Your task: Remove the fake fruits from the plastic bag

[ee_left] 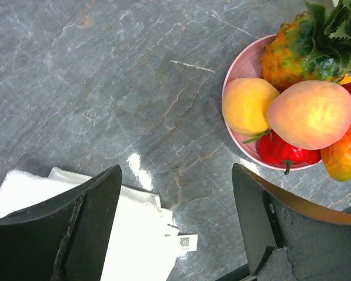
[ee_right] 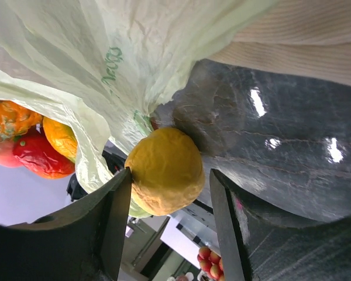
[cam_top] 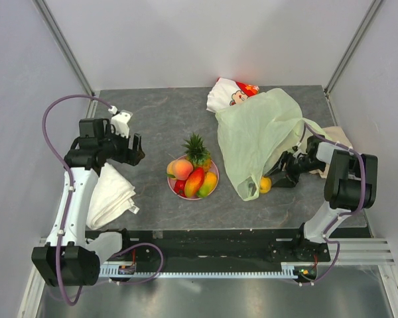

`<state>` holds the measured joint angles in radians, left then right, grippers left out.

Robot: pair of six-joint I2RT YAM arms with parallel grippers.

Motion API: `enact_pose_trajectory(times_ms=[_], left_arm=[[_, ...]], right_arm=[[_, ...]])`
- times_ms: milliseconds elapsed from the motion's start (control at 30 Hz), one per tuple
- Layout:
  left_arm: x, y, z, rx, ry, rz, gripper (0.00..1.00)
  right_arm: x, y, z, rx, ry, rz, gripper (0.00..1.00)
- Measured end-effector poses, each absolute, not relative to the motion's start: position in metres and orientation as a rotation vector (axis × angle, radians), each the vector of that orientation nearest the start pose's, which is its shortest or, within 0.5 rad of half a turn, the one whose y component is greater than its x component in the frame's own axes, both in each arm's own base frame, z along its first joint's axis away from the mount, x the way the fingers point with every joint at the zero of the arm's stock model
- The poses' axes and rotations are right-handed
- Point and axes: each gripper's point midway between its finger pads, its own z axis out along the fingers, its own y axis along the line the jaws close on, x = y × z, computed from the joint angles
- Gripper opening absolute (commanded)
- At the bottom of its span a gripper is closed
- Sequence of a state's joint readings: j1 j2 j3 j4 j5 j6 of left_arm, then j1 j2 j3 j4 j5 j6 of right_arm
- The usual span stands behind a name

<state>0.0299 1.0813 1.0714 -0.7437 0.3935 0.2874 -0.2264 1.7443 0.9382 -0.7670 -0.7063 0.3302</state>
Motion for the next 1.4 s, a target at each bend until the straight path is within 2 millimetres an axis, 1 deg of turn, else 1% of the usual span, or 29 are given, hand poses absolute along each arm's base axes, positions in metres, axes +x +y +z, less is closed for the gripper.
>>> enact_pose_trajectory(times_ms=[167,267,300,333,433,467,500,533,600,667,700,733,800,867,900,933,967,1000,1067,1100,1167,1200,1267,1333,1400], left_arm=[[0.290,-0.045,0.208,0.475,2.231,-0.290,0.83],[0.290,-0.045,0.208,0.473,2.232,-0.289,0.83],[0.290,-0.045,0.208,0.472,2.232,-0.289,0.83],[0.290,-0.044,0.208,0.471,2.232,-0.289,0.83],[0.290,-0.044,0.209,0.470,2.231,-0.288,0.83],[0.290,-0.044,0.209,0.470,2.230,-0.288,0.83],[0.290,-0.044,0.209,0.470,2.228,-0.287,0.83],[0.289,-0.044,0.210,0.470,2.226,-0.286,0.83],[0.289,-0.043,0.212,0.466,2.219,-0.281,0.83],[0.288,-0.042,0.214,0.463,2.212,-0.277,0.83],[0.287,-0.042,0.215,0.462,2.209,-0.276,0.83],[0.287,-0.041,0.216,0.461,2.205,-0.276,0.83],[0.286,-0.042,0.218,0.463,2.200,-0.279,0.83],[0.286,-0.043,0.218,0.465,2.197,-0.283,0.83],[0.286,-0.044,0.219,0.466,2.194,-0.289,0.83],[0.286,-0.044,0.219,0.468,2.193,-0.293,0.83],[0.286,-0.045,0.219,0.471,2.190,-0.300,0.83],[0.286,-0.046,0.220,0.472,2.188,-0.306,0.83],[0.285,-0.047,0.220,0.475,2.184,-0.314,0.83],[0.285,-0.049,0.221,0.478,2.180,-0.324,0.83],[0.284,-0.051,0.221,0.479,2.177,-0.339,0.83],[0.283,-0.051,0.220,0.478,2.176,-0.342,0.83],[0.282,-0.053,0.220,0.479,2.174,-0.351,0.83],[0.281,-0.054,0.221,0.480,2.171,-0.359,0.83],[0.281,-0.055,0.222,0.479,2.165,-0.362,0.83]], right_arm=[[0.264,0.071,0.039,0.842,2.852,1.141,0.59],[0.265,0.072,0.040,0.849,2.847,1.150,0.64],[0.265,0.072,0.040,0.850,2.846,1.151,0.68],[0.265,0.072,0.039,0.855,2.846,1.151,0.69],[0.257,0.074,0.035,0.889,2.859,1.159,0.69],[0.253,0.075,0.032,0.901,2.867,1.159,0.65],[0.250,0.076,0.030,0.913,2.874,1.160,0.56],[0.245,0.077,0.027,0.929,2.882,1.164,0.52],[0.239,0.079,0.025,0.950,2.893,1.171,0.44],[0.239,0.079,0.025,0.943,2.893,1.171,0.41],[0.241,0.078,0.027,0.934,2.892,1.170,0.38],[0.242,0.077,0.031,0.915,2.892,1.169,0.36],[0.252,0.070,0.044,0.865,2.867,1.166,0.32],[0.265,0.059,0.066,0.788,2.815,1.149,0.31],[0.275,0.053,0.082,0.721,2.773,1.135,0.32],[0.282,0.049,0.095,0.673,2.741,1.125,0.34],[0.288,0.045,0.109,0.611,2.706,1.109,0.44],[0.294,0.043,0.123,0.547,2.674,1.092,0.51],[0.296,0.042,0.140,0.441,2.638,1.066,0.57],[0.294,0.043,0.143,0.415,2.637,1.060,0.59],[0.283,0.048,0.139,0.384,2.666,1.060,0.64],[0.275,0.051,0.132,0.390,2.699,1.066,0.71],[0.255,0.058,0.113,0.418,2.783,1.068,0.76],[0.234,0.064,0.098,0.452,2.865,1.074,0.77],[0.222,0.069,0.089,0.481,2.915,1.081,0.76]])
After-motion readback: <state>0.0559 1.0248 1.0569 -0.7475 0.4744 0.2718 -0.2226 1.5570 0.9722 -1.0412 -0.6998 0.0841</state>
